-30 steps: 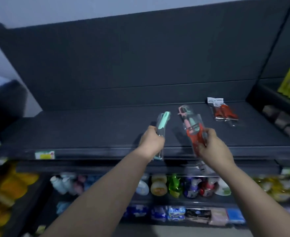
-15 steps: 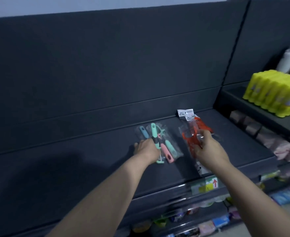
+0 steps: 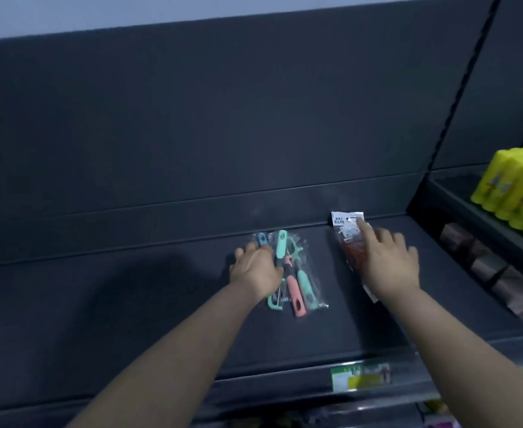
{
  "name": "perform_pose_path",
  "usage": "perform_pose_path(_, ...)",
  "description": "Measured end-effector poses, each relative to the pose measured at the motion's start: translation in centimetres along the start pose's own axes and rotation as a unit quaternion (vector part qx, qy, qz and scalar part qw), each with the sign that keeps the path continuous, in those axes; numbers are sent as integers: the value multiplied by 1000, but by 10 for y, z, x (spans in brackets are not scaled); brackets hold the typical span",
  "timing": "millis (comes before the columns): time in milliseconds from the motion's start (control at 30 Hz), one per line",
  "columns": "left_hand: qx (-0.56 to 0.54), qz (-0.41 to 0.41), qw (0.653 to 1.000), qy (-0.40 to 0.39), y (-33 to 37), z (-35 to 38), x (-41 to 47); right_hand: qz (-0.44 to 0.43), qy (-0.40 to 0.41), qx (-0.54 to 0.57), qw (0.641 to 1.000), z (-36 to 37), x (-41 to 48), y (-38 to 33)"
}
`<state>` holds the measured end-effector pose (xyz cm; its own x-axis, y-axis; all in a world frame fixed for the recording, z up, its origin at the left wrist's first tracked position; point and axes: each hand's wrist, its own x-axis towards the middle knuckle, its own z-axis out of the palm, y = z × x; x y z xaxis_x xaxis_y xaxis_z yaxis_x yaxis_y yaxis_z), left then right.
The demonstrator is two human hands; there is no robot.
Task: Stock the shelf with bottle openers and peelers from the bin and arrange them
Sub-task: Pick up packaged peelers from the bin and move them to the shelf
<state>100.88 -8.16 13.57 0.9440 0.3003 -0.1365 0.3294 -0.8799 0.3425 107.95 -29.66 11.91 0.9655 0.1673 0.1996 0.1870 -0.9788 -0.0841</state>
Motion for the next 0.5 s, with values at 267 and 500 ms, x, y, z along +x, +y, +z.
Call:
perform_pose_path(267,135,-35,989,53,4,10,-11,-120,11,-29,992,-5,11,-1)
perform_pose_path(500,160,-118,972,125,-35,13,-75,-318,2,18,948,-21,-22,-58)
